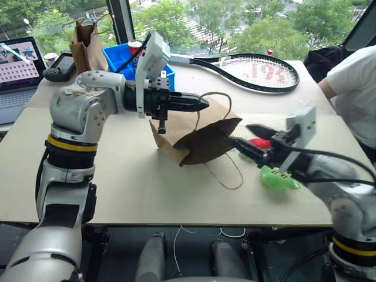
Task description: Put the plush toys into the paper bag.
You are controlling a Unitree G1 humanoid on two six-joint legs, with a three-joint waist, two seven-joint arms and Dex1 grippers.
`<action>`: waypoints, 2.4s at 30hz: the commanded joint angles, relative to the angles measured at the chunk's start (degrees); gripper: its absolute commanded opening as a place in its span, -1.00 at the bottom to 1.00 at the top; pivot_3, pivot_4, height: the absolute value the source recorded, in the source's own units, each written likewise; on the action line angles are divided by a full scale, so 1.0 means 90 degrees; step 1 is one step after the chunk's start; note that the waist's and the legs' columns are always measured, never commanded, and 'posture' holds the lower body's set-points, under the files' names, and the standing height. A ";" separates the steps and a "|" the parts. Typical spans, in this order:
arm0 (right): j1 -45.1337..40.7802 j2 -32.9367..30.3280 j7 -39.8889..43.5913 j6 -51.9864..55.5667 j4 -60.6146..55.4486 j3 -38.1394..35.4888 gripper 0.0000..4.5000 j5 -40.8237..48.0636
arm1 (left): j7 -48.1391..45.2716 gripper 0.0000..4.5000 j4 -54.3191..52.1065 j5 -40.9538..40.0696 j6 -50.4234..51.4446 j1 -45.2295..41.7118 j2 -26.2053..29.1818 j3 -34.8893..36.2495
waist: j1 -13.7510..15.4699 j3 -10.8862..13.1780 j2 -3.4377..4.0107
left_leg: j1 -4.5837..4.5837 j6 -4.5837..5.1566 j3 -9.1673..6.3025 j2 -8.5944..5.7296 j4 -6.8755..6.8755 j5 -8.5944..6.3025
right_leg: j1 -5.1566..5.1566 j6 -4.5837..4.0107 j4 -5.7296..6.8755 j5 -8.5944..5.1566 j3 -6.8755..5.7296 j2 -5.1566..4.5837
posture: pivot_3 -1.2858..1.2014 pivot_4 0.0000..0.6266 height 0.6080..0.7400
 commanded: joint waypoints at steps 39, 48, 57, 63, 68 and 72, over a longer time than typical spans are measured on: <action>-0.1848 -0.1125 0.1656 -0.1926 0.0161 0.4403 -1.00 -0.3501 | 0.0970 -1.00 -0.0463 -0.0489 0.0260 0.0126 -0.0527 0.0260 | -0.0018 0.0006 0.0008 | -0.0008 0.0000 0.0002 -0.0006 0.0005 0.0000 | -0.0004 0.0026 -0.0009 -0.0018 0.0005 0.0000 | 0.03 -0.52 1.00; -0.2420 -0.0084 0.1532 -0.3606 0.2187 0.5406 -1.00 -0.4930 | 0.1690 -1.00 -0.0957 -0.1110 0.0832 0.0277 -0.1120 0.0434 | -0.0019 0.0006 0.0008 | -0.0005 0.0002 0.0002 -0.0007 0.0008 0.0002 | -0.0004 0.0026 -0.0002 -0.0014 0.0005 0.0000 | 0.03 -0.52 1.00; -0.1810 0.1090 0.1251 -0.3897 0.2869 0.4703 0.02 -0.4656 | 0.1924 -1.00 -0.1125 -0.1222 0.0912 0.0431 -0.0918 0.0540 | -0.0036 0.0008 0.0008 | -0.0002 0.0004 -0.0001 -0.0008 0.0002 0.0003 | -0.0002 0.0047 0.0006 0.0018 0.0006 0.0004 | 0.03 -0.52 1.00; -0.1141 0.1062 0.1289 -0.2971 0.1881 0.3388 0.95 -0.3624 | 0.1935 -1.00 -0.1176 -0.1225 0.0886 0.0537 -0.0912 0.0484 | -0.0020 0.0008 0.0008 | -0.0001 0.0002 -0.0001 -0.0008 0.0003 0.0002 | 0.0002 0.0039 0.0004 0.0016 0.0005 0.0004 | 0.03 -0.52 1.00; -0.0674 0.0618 0.1644 -0.2084 0.1101 0.2140 0.95 -0.2484 | 0.1845 -1.00 -0.1202 -0.1194 0.0876 0.0641 -0.0905 0.0366 | -0.0021 0.0008 0.0008 | 0.0000 0.0002 -0.0001 -0.0007 0.0002 0.0002 | 0.0002 0.0030 0.0004 0.0012 0.0005 0.0004 | 0.03 -0.52 1.00; -0.0283 0.0152 0.1960 -0.1722 0.1146 0.1184 0.95 -0.1775 | 0.1852 -1.00 -0.1213 -0.1230 0.0898 0.0656 -0.0914 0.0362 | 0.0005 0.0009 0.0007 | -0.0001 0.0002 -0.0002 -0.0007 0.0003 0.0001 | 0.0005 0.0006 0.0001 -0.0002 0.0006 0.0003 | 0.03 -0.52 1.00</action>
